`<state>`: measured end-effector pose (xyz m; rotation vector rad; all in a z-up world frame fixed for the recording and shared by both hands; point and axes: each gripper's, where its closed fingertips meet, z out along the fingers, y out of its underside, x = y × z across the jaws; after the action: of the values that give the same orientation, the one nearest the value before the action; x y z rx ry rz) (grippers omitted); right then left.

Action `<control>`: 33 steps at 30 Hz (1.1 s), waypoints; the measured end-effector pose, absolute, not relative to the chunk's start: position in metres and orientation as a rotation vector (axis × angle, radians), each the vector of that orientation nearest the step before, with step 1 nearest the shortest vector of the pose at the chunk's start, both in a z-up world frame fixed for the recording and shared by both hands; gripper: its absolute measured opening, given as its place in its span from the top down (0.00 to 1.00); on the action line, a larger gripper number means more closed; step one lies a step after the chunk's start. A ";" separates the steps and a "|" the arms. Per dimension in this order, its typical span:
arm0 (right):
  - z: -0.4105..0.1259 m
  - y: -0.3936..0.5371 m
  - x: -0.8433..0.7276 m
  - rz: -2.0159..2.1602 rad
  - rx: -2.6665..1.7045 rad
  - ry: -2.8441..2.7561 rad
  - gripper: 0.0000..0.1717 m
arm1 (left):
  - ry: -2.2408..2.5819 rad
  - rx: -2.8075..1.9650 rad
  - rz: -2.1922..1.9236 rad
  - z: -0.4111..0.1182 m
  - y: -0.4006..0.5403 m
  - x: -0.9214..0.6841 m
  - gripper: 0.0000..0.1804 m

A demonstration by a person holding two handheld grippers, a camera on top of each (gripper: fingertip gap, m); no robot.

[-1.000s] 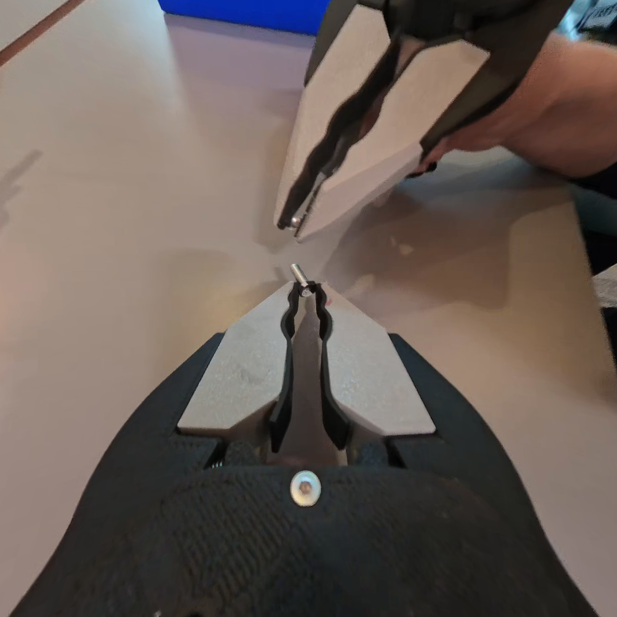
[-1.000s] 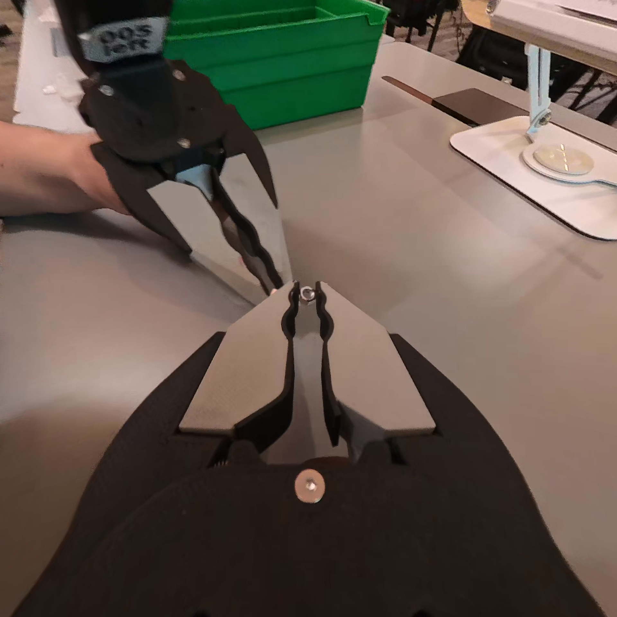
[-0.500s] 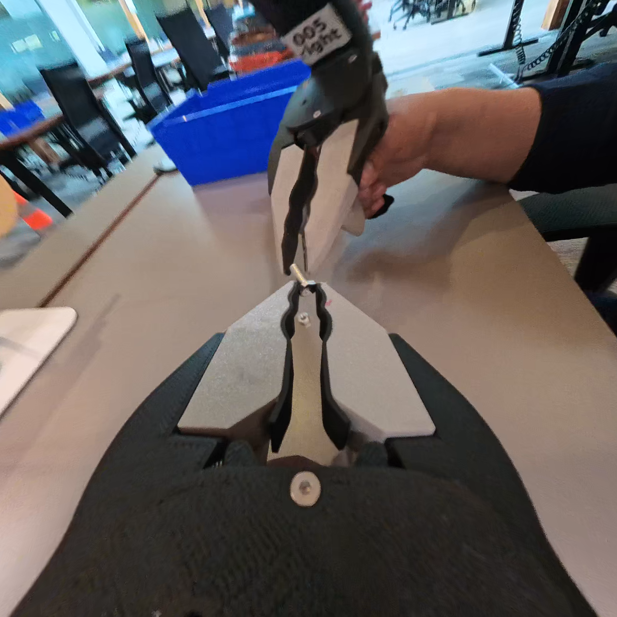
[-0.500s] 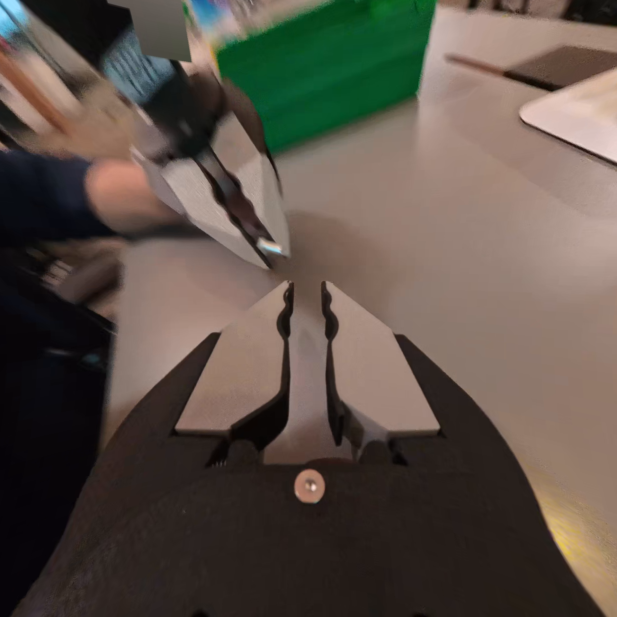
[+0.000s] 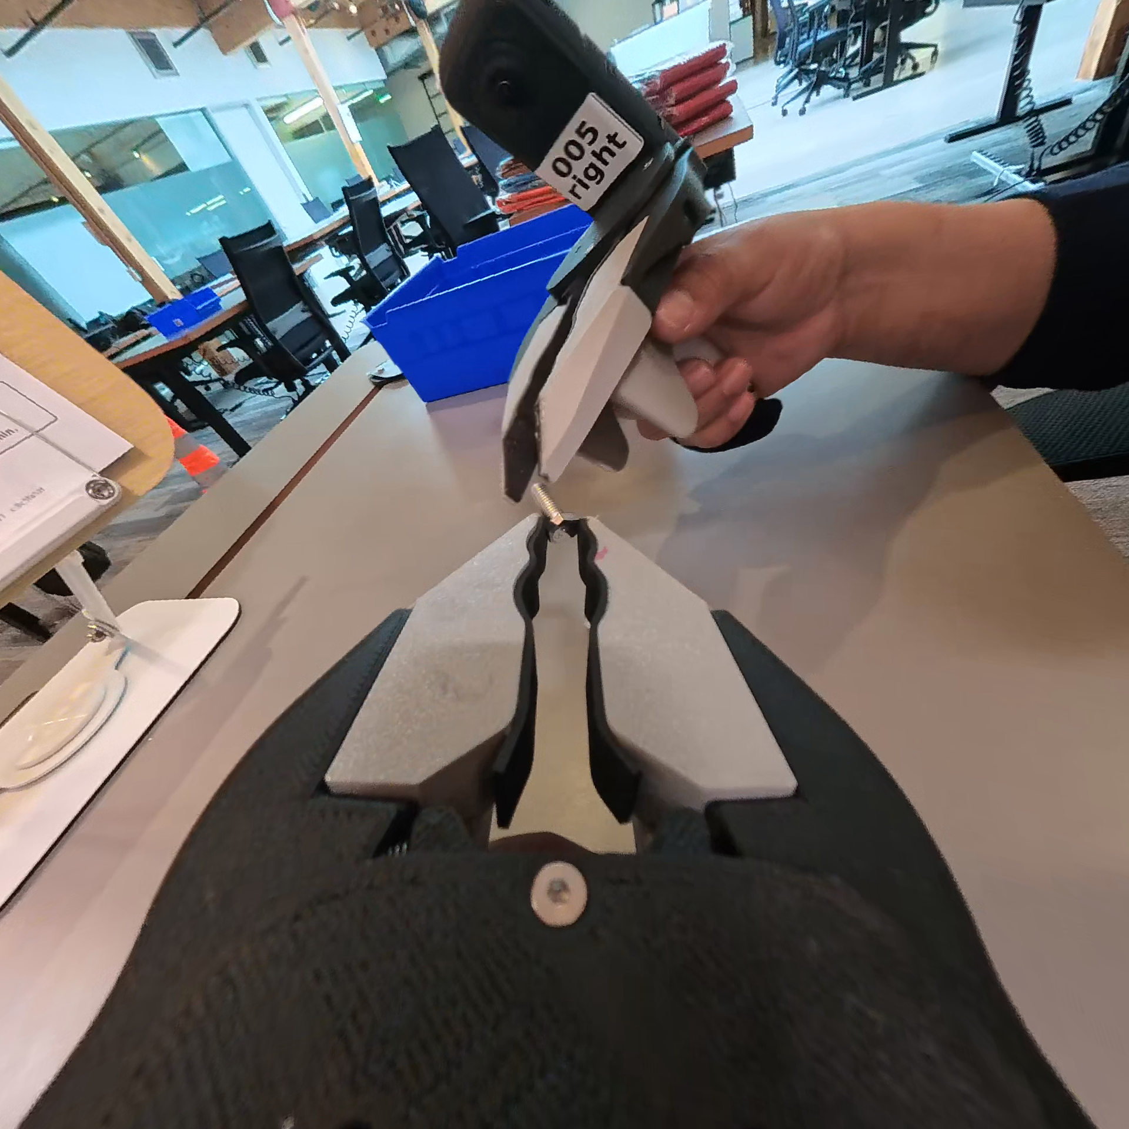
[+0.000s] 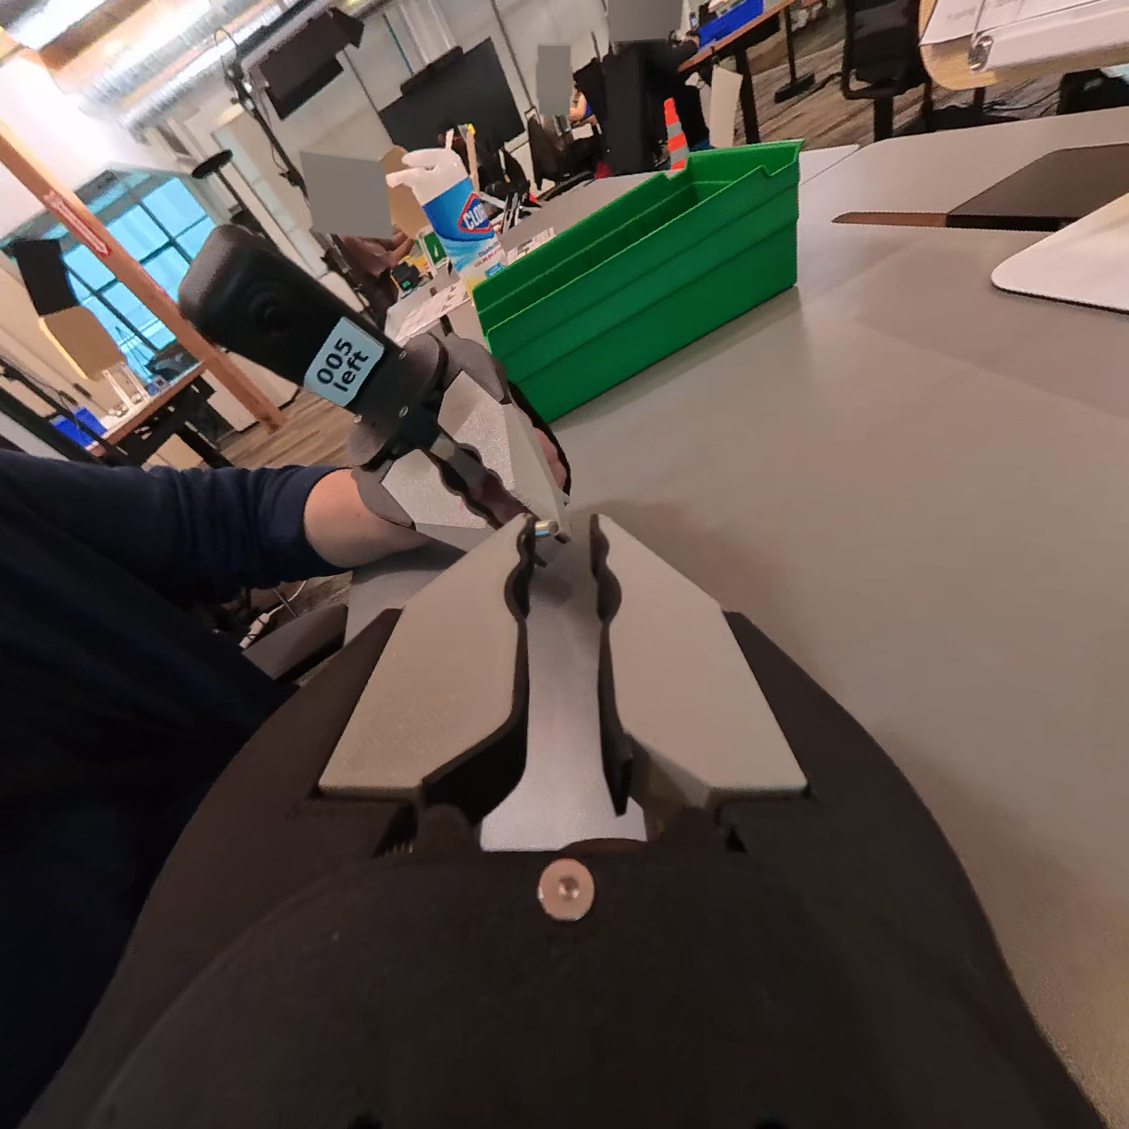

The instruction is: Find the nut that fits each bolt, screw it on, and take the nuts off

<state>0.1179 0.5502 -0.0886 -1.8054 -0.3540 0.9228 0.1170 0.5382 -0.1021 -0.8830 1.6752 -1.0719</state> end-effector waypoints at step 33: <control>-0.105 0.558 0.119 0.080 -1.994 -0.759 0.98 | 1.642 -1.190 -1.323 -0.116 0.549 0.122 0.96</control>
<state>0.1190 0.5576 -0.1051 -1.9942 -0.7587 0.0800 0.1223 0.5486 -0.1157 -1.1898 1.6420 -1.3232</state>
